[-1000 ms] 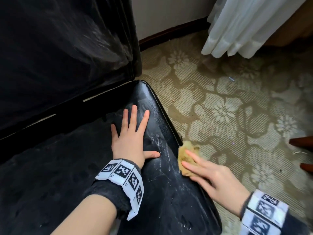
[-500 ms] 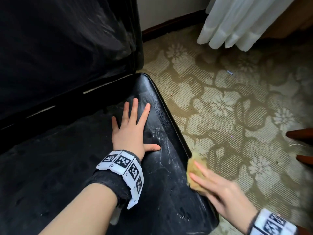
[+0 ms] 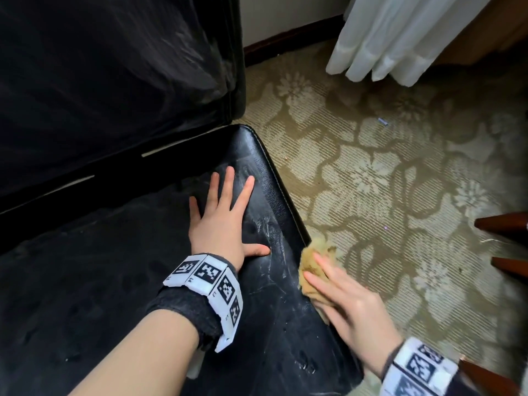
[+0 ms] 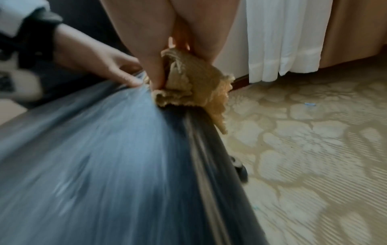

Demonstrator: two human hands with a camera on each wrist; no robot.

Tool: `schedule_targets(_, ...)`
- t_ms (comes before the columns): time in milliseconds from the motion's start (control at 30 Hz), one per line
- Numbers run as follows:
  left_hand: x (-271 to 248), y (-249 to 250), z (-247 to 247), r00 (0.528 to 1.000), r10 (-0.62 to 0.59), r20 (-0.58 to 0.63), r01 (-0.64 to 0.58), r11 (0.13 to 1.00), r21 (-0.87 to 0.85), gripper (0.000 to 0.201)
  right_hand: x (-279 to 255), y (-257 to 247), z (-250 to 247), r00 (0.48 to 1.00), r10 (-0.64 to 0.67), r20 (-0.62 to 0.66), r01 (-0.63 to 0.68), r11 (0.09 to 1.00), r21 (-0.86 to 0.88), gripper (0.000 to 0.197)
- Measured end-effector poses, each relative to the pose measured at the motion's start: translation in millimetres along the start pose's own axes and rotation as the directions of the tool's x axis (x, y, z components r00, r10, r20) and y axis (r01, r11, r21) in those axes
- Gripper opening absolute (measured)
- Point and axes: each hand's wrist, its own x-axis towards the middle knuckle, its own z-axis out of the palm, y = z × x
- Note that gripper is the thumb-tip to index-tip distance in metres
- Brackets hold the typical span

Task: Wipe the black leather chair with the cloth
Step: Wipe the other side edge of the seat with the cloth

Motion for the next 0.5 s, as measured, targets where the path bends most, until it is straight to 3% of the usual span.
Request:
schedule_targets(100,1,1,2,1.000,-0.005,-0.012,0.005,1.000,0.018,0.121,-8,0,7,0.998,0.028,-0.048,-0.029,0.999,-0.029,0.062)
schedule_targets(267,1,1,4,1.000,-0.004,-0.027,0.006,0.999,0.053,0.120,75,-11,7,0.980,0.115,-0.161,-0.100,0.990,0.099,0.050)
schedule_targets(367,1,-1,2,1.000,-0.006,-0.023,0.007,0.999,0.052,0.120,112,-13,-6,0.989,0.136,-0.062,-0.126,0.982,0.137,0.048)
schedule_targets(500,-1,2,2,1.000,-0.006,-0.016,0.006,0.998,0.055,0.122,66,-8,-11,0.999,0.040,-0.006,-0.039,0.992,0.122,0.045)
